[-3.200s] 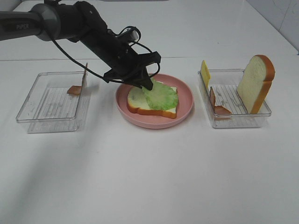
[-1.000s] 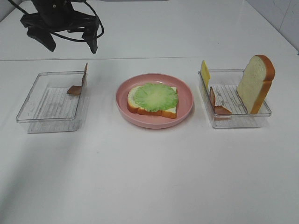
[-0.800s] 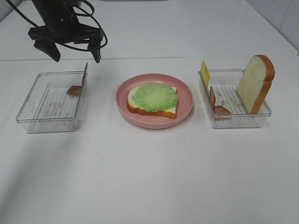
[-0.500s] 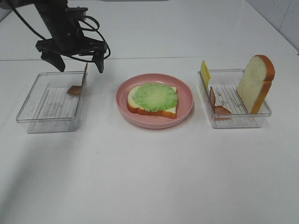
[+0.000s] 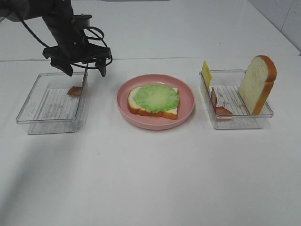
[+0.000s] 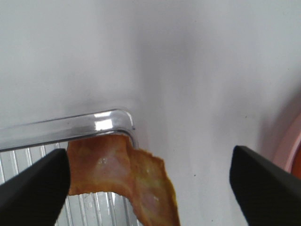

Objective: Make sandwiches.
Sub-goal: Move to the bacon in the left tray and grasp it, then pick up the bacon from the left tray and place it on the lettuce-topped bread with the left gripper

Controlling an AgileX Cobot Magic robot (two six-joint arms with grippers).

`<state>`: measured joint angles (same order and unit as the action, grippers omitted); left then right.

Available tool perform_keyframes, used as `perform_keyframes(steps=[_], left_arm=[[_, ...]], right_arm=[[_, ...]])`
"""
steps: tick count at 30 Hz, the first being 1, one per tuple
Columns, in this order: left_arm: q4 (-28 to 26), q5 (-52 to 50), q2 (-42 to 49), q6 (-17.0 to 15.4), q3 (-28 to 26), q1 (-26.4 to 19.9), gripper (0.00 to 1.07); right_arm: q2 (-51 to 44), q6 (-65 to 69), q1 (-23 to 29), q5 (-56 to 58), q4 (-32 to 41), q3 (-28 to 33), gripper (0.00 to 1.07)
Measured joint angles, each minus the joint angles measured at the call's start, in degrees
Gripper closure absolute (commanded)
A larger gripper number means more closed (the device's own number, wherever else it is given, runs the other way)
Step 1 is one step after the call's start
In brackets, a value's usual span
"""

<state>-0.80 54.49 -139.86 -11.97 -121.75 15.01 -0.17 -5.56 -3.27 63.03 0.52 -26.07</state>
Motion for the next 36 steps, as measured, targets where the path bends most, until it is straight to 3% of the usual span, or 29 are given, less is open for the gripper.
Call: perform_keyframes(steps=[1,2,4,5,6,9,21,27,36], left_arm=[[0.34,-0.74,0.0,-1.95,0.0,0.0,0.55],[0.34,-0.74,0.0,-1.95,0.0,0.0,0.55],[0.8,-0.97,0.0,-4.18,0.0,0.0,0.78],[0.8,-0.97,0.0,-4.18,0.0,0.0,0.78],[1.26,-1.09,0.0,-4.53,0.0,0.0,0.93],[1.32,-1.09,0.0,-4.53,0.0,0.0,1.07],[1.49,-0.4,0.29,-4.53,0.0,0.0,1.07],[1.32,0.97,5.16,-4.53,0.0,0.0,1.07],[-4.41,0.86,11.63,-3.44,0.0,1.38,1.07]], right_arm=[[0.0,0.0,0.0,0.0,0.0,0.0,0.09],[0.0,0.0,0.0,0.0,0.0,0.0,0.09],[0.0,0.0,0.0,0.0,0.0,0.0,0.09],[0.0,0.0,0.0,0.0,0.0,0.0,0.09],[0.0,0.0,0.0,0.0,0.0,0.0,0.09],[0.0,0.0,0.0,0.0,0.0,0.0,0.09],[0.0,0.0,0.0,0.0,0.0,0.0,0.09],[0.0,0.0,0.0,0.0,0.0,0.0,0.09],[0.0,0.0,0.0,0.0,0.0,0.0,0.09]])
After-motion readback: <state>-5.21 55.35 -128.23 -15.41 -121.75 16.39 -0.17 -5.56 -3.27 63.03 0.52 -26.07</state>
